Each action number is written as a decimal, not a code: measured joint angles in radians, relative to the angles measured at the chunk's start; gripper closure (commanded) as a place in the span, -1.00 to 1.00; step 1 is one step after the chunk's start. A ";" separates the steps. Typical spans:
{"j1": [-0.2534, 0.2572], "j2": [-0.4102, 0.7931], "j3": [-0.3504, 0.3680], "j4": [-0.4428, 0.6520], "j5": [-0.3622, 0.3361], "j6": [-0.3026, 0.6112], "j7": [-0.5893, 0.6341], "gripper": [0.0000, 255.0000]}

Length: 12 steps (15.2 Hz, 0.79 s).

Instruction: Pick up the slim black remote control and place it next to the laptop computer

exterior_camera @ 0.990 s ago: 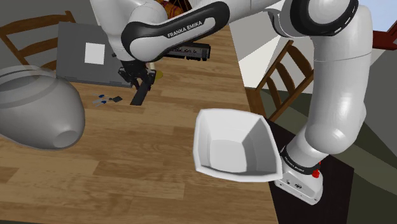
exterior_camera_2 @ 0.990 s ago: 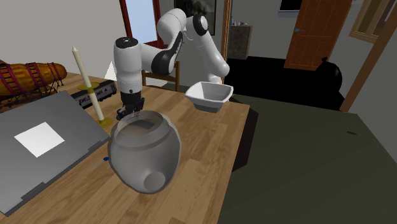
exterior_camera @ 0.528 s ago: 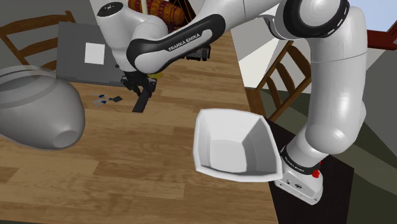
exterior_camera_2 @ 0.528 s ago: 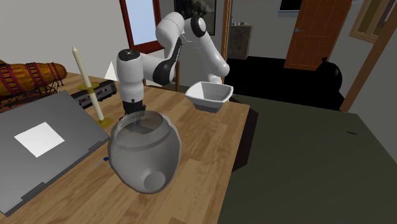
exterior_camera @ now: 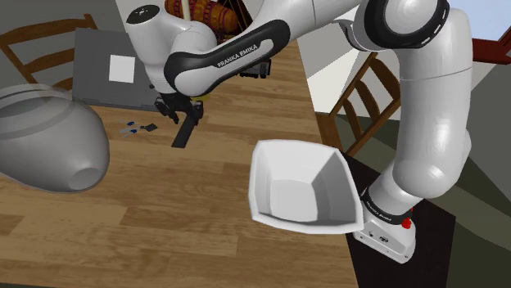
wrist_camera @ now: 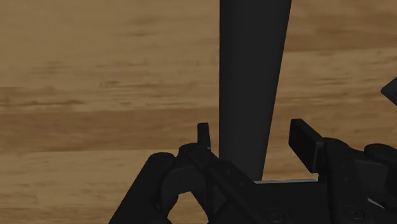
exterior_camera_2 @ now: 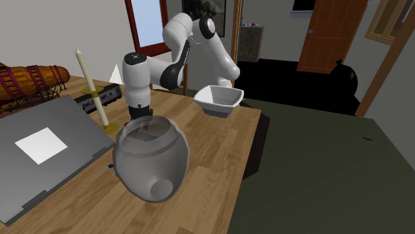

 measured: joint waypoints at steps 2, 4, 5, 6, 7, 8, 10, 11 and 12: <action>0.000 0.000 0.000 0.000 0.000 0.000 0.000 -1.00; 0.000 0.000 0.000 0.000 0.000 0.000 0.000 -1.00; 0.000 0.000 0.000 0.000 0.000 0.000 0.000 -1.00; 0.002 -0.005 0.004 0.009 0.006 -0.013 -0.003 -1.00; 0.001 -0.018 0.010 0.014 0.015 -0.028 -0.008 -1.00; 0.003 -0.025 0.015 0.032 0.024 -0.050 -0.016 -1.00; 0.007 -0.039 0.024 0.052 0.036 -0.080 -0.023 -1.00; 0.009 -0.041 0.025 0.056 0.038 -0.086 -0.023 -1.00; 0.009 -0.043 0.026 0.057 0.040 -0.089 -0.025 -1.00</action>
